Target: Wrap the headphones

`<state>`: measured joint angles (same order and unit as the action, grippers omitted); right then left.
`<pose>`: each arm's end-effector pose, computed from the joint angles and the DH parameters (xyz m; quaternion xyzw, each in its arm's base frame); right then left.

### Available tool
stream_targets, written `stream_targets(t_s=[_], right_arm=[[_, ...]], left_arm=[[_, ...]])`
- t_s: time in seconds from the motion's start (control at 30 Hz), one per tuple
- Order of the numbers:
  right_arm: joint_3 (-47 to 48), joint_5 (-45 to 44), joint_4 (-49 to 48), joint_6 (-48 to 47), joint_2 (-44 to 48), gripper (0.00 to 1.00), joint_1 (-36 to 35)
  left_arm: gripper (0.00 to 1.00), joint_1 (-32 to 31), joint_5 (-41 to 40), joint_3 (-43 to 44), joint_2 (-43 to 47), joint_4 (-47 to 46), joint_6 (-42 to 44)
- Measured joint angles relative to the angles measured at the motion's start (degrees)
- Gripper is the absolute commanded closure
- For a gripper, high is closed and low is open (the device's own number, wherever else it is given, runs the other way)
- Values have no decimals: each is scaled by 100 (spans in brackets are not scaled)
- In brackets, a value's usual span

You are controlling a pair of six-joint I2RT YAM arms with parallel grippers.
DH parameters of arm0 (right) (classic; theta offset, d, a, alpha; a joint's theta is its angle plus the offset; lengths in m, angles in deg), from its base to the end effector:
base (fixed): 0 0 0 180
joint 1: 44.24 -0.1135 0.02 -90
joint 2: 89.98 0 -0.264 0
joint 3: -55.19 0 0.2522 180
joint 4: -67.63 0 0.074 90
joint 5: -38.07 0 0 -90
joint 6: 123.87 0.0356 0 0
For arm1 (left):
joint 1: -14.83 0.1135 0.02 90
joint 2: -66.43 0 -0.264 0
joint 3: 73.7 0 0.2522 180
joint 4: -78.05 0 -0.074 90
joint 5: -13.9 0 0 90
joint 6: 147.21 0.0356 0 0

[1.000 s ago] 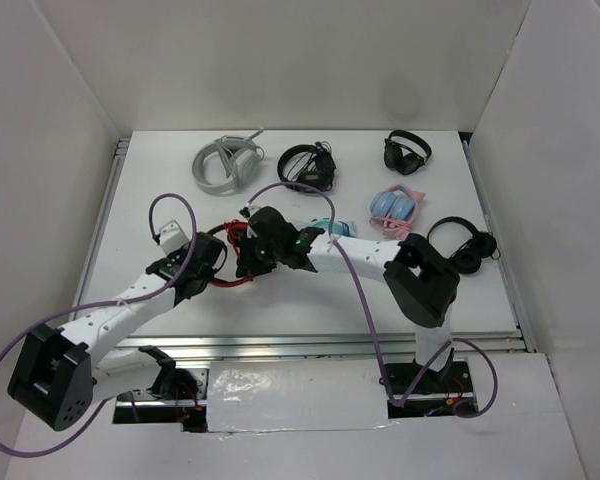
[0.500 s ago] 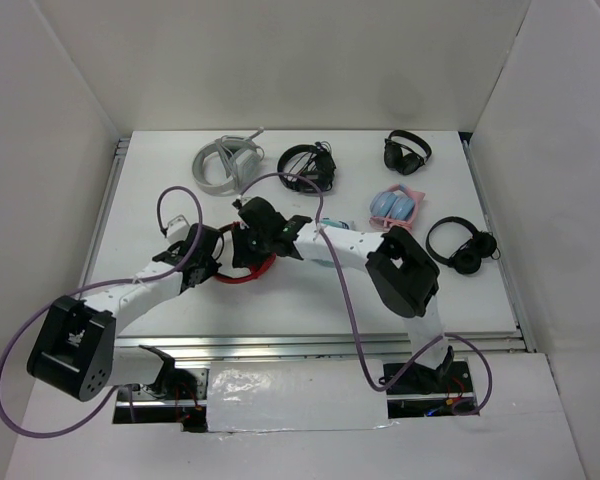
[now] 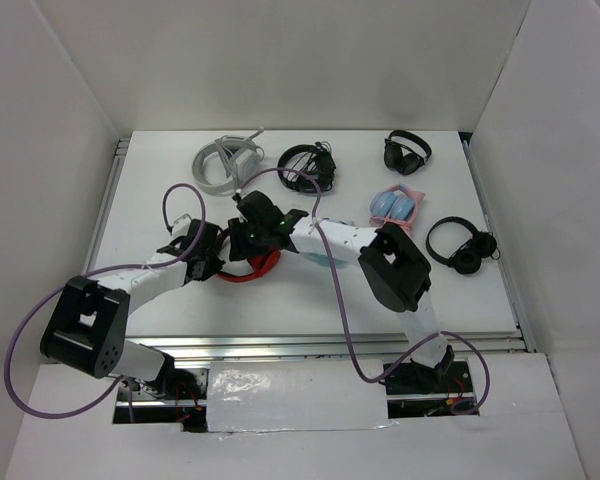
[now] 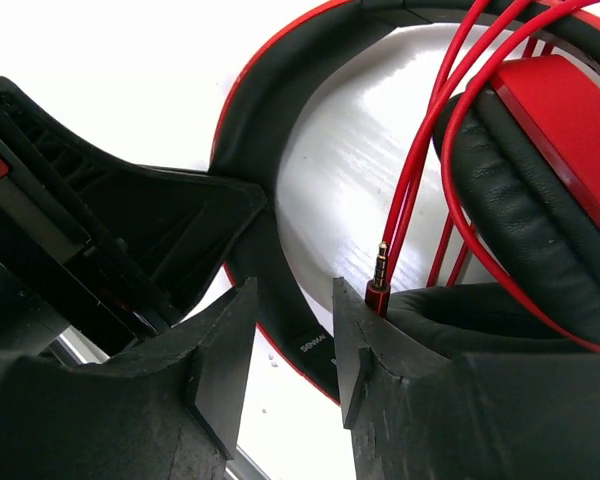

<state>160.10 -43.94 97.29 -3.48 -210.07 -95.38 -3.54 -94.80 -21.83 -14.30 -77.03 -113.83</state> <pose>0.2931 0.3716 0.1988 -0.1922 0.9012 0.2988 0.2481 0.2522 -0.0717 0.1654 -0.3550 0.8695 -0.0642 0.3373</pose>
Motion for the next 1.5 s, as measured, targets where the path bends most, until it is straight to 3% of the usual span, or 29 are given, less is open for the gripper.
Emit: stream_targets(t_s=[0.23,0.43,0.5,0.77,0.83,1.07,1.23,1.3,1.37,1.5], right_arm=[[44,92,-15,-28,-26,51,35],[33,142,-44,-111,-13,49,50],[20,164,-57,-155,7,44,50],[-83,313,-133,-341,149,43,22],[-92,358,-179,-393,166,43,7],[-234,612,-313,-590,227,43,-164],[-284,831,-367,-671,238,42,-223],[-354,905,-457,-723,297,33,-225],[-417,938,-514,-752,387,1,-225],[-546,894,-599,-866,732,0,-225]], left_arm=[[60,72,188,39,-44,-33,114],[50,74,197,48,155,136,118],[45,76,184,50,345,221,122],[27,83,9,131,1154,597,120],[16,87,-72,208,1325,734,127],[3,212,-481,389,2065,1370,-37],[1,428,-664,389,2623,1810,-107],[1,492,-713,389,2752,1930,-131],[1,529,-734,389,2800,2013,-188],[1,588,-763,389,2804,2155,-201]])
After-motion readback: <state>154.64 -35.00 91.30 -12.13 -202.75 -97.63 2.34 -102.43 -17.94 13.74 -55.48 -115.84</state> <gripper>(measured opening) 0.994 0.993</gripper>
